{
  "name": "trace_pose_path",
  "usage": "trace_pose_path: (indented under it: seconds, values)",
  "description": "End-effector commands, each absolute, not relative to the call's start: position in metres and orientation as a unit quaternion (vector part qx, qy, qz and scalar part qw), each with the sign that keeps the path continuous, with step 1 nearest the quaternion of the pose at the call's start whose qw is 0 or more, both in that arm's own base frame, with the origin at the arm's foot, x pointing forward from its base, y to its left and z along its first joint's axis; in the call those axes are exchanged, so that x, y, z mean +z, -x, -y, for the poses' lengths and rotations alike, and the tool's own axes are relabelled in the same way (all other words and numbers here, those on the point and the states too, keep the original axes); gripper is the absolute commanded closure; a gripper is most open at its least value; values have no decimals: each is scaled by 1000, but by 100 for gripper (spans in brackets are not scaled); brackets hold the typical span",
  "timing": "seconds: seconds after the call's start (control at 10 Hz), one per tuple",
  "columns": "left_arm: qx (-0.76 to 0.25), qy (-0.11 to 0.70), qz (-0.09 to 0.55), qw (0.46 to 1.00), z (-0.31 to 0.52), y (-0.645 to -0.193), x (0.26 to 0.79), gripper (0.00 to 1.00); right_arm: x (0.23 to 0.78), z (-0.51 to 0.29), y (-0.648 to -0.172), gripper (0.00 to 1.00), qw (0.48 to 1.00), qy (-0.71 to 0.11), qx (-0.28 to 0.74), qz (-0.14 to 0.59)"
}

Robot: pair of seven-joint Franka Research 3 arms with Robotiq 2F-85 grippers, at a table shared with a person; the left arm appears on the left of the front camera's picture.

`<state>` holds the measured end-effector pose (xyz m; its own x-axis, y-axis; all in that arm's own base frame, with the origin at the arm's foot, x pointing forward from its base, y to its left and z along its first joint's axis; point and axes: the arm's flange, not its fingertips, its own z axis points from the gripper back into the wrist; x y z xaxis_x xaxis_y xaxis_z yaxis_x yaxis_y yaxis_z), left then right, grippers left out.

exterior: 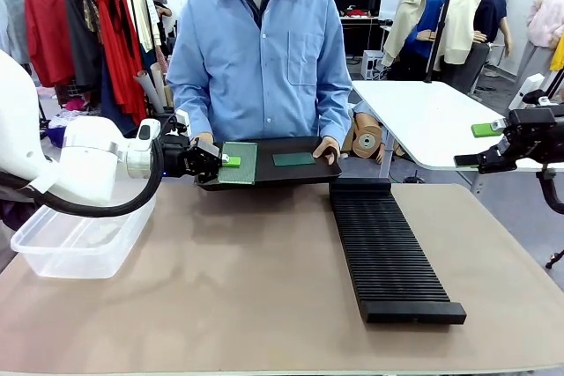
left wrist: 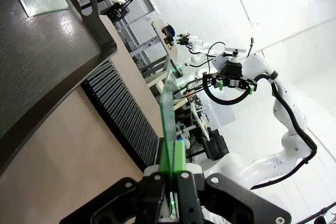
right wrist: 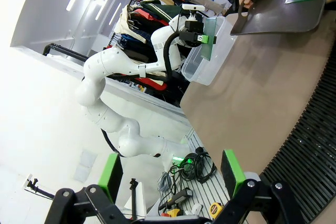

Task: Sort PCBs into racks and boxes based on the side picked up.
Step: If the short side of the Blank PCB is picked up, insert it into the PCB Rack ; if the long side is picked up, place it in the Organizing box.

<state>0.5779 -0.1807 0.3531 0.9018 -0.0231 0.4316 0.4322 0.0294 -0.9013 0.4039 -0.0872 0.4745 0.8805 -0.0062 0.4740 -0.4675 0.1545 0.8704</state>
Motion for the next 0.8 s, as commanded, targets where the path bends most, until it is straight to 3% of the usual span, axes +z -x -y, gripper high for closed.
trace_pose_path:
  seconds: [0.0, 0.4, 0.7]
  values:
    - [-162, 677, 151, 701, 181, -578, 353, 100, 477, 87, -404, 0, 735, -634, 155, 186]
    - [-158, 649, 137, 732, 153, -562, 396, 100, 477, 87, -404, 0, 735, -634, 155, 186]
    - [-147, 591, 82, 789, 102, -538, 437, 100, 477, 87, -404, 0, 735, -634, 155, 186]
